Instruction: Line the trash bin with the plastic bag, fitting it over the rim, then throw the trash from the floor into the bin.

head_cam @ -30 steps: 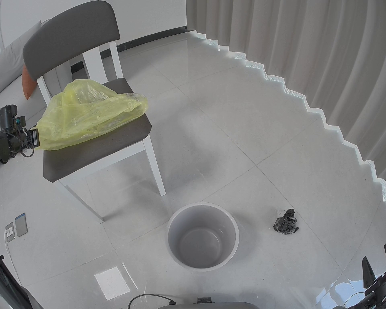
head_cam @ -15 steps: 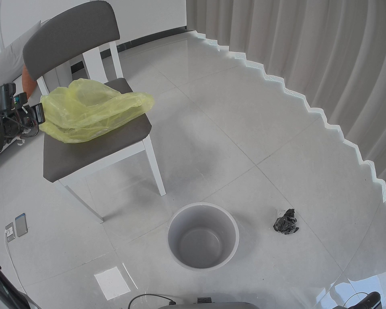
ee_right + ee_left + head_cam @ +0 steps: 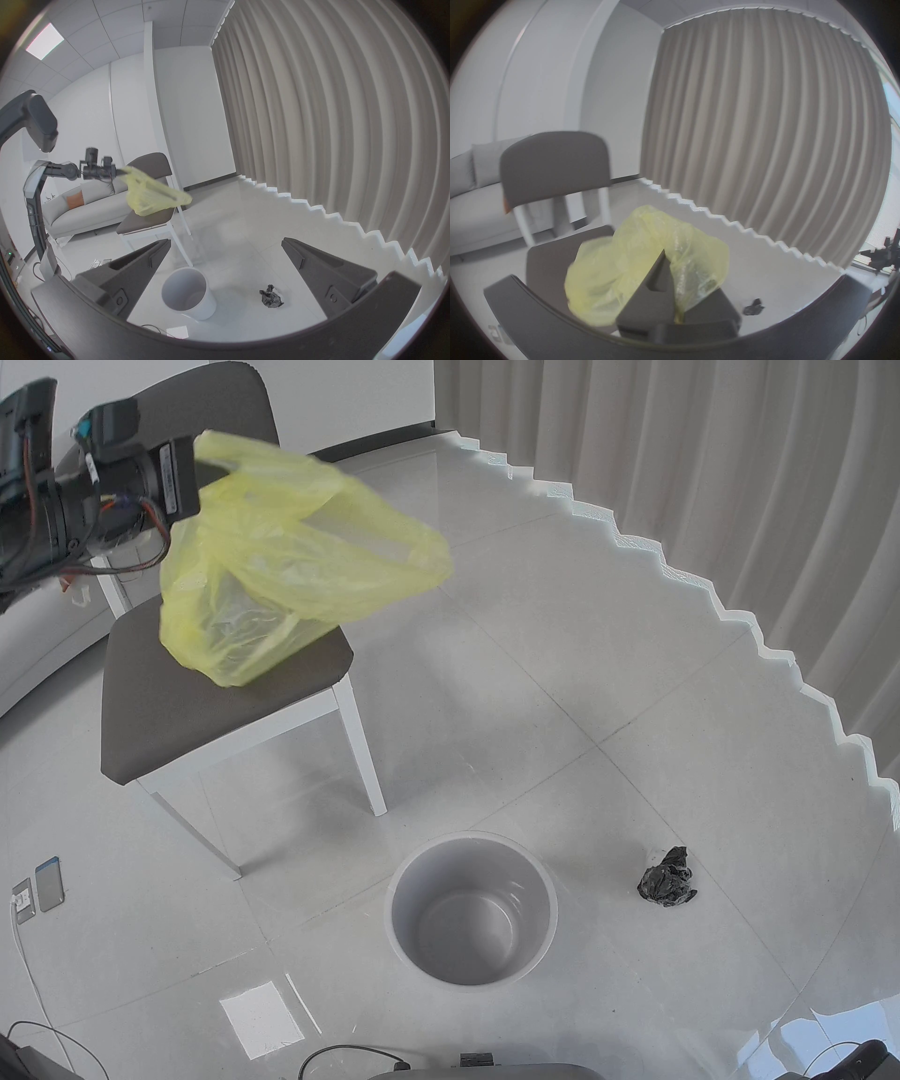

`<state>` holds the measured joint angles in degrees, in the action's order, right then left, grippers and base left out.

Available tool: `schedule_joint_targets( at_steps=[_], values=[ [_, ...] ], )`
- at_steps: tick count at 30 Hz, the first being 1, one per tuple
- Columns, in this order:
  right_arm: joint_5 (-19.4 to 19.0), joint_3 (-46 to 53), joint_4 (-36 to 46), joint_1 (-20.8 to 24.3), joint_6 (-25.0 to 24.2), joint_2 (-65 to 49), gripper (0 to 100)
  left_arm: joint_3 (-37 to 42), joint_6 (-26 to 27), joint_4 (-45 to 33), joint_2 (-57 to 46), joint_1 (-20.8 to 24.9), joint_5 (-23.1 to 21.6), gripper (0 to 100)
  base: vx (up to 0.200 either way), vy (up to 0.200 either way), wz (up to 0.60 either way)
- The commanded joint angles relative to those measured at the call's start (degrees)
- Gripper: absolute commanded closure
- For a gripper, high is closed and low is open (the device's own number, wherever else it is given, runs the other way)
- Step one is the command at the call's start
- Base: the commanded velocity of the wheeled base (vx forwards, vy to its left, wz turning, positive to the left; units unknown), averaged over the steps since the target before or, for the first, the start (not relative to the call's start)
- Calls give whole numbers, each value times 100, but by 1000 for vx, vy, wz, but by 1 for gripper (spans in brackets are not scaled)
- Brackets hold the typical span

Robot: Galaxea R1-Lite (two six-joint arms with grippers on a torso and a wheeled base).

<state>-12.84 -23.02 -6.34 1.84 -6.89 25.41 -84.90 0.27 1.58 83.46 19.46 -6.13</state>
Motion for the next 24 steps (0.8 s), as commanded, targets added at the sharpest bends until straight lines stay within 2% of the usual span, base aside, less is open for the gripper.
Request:
schedule_joint_targets(
  at_steps=[1,4,8,20,24],
  values=[
    [-377,-362,-658,44,153,2214,0,-695,1019,-739,-620,2563,525,100,0,0,0],
    [-386,-485,-825,53,153,2645,0,-985,1599,-1415,-576,2906,525,100,0,0,0],
    [-377,-695,-1010,203,126,3128,0,-1293,1942,-2171,-523,3275,534,100,0,0,0],
    [-377,-1337,-1159,273,74,3673,0,-994,2592,-2268,-400,3381,473,100,0,0,0],
    [-386,-1513,-1159,229,-173,3647,0,-924,2663,-2241,-321,3381,499,100,0,0,0]
  ],
)
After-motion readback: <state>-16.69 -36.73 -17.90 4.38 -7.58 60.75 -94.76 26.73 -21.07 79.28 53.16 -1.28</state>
